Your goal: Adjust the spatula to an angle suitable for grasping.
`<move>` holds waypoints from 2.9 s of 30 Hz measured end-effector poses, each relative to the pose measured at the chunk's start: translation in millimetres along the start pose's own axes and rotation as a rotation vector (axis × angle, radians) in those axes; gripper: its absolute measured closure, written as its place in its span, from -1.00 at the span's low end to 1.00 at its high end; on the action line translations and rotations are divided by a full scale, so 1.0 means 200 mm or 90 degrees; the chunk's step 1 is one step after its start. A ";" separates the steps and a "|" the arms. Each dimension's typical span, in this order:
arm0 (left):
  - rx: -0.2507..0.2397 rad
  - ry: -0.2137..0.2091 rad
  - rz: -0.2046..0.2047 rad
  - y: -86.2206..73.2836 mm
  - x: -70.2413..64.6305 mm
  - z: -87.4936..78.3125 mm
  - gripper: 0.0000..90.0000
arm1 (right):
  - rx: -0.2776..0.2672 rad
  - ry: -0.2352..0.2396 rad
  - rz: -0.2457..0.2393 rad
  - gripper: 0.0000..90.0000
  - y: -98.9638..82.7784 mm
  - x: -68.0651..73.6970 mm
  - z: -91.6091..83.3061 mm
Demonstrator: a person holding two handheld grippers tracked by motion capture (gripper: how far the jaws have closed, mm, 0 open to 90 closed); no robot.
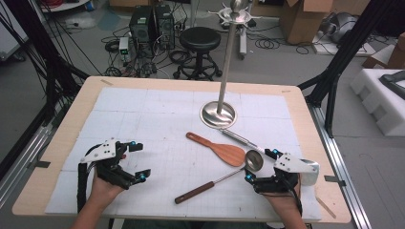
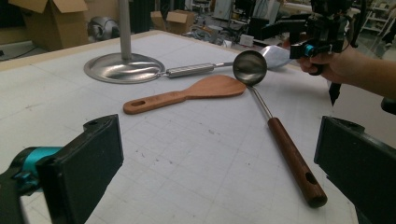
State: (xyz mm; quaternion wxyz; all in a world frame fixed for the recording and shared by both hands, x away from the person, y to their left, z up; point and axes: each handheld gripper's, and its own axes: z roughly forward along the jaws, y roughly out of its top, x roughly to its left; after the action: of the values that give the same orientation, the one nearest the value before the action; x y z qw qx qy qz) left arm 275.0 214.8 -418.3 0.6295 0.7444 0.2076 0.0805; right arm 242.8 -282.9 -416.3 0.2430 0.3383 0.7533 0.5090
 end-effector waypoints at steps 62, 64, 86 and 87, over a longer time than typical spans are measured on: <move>0.044 -0.013 0.033 0.01 0.00 0.03 -0.96 | 0.305 0.048 -0.013 -0.96 0.44 -0.47 0.39; 0.043 -0.013 0.033 0.01 0.00 0.03 -0.96 | 0.329 0.048 -0.015 -0.96 0.43 -0.49 0.43; 0.051 -0.009 0.045 0.02 0.00 0.03 -0.96 | 0.514 0.105 -0.042 -0.37 0.37 -0.52 0.60; 0.052 -0.007 0.043 0.02 0.00 0.03 -0.96 | 0.518 0.107 -0.042 -0.36 0.36 -0.52 0.60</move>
State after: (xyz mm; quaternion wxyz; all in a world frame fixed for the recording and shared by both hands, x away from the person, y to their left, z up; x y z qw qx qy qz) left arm 277.4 209.1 -416.4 0.5964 0.7767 0.1819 0.0892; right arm 415.1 -270.0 -390.0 0.0433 0.3392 0.9208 0.1876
